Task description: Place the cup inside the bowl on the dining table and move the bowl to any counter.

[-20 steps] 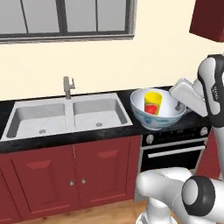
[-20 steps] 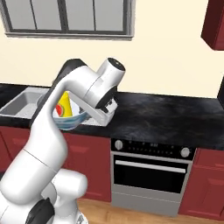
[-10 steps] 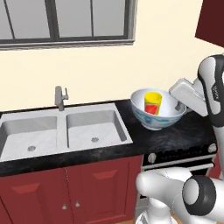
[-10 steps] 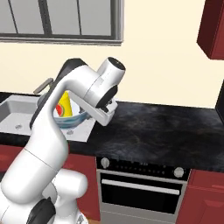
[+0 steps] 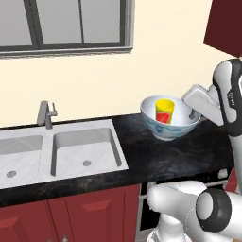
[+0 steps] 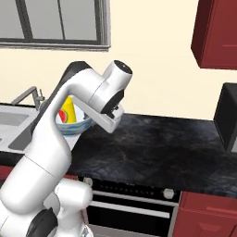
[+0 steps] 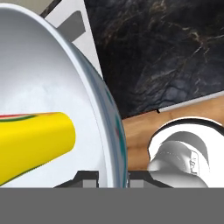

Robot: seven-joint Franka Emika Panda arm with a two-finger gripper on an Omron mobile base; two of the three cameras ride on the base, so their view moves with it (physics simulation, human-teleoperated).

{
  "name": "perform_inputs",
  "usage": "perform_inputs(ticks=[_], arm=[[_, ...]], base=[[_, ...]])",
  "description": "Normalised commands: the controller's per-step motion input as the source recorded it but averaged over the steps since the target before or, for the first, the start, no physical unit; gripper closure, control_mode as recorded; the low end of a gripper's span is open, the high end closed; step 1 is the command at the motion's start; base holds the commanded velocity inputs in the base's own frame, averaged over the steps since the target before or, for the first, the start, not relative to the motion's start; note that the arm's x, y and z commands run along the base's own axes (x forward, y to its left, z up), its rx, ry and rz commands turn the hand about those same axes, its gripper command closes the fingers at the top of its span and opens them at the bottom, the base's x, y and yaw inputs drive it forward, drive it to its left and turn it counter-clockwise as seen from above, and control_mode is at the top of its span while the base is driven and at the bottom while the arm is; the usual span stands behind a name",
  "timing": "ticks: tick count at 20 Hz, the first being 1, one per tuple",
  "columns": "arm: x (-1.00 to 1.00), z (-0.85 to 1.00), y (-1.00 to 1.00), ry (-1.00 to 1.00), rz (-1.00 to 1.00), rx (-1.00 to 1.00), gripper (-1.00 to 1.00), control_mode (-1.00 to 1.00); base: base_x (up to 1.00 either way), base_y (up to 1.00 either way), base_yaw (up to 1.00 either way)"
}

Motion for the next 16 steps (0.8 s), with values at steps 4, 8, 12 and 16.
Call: perform_inputs(ticks=[4, 8, 12, 16], arm=[[0.0, 0.0, 0.0, 0.0, 0.0, 0.0, 1.0, 1.0], [0.0, 0.0, 0.0, 0.0, 0.0, 0.0, 1.0, 1.0], [0.0, 0.0, 0.0, 0.0, 0.0, 0.0, 1.0, 1.0], [0.0, 0.0, 0.0, 0.0, 0.0, 0.0, 1.0, 1.0]], base=[[0.32, -0.36, 0.0], [0.0, -0.01, 0.0], [0.0, 0.0, 0.0], [0.0, 0.0, 0.0]])
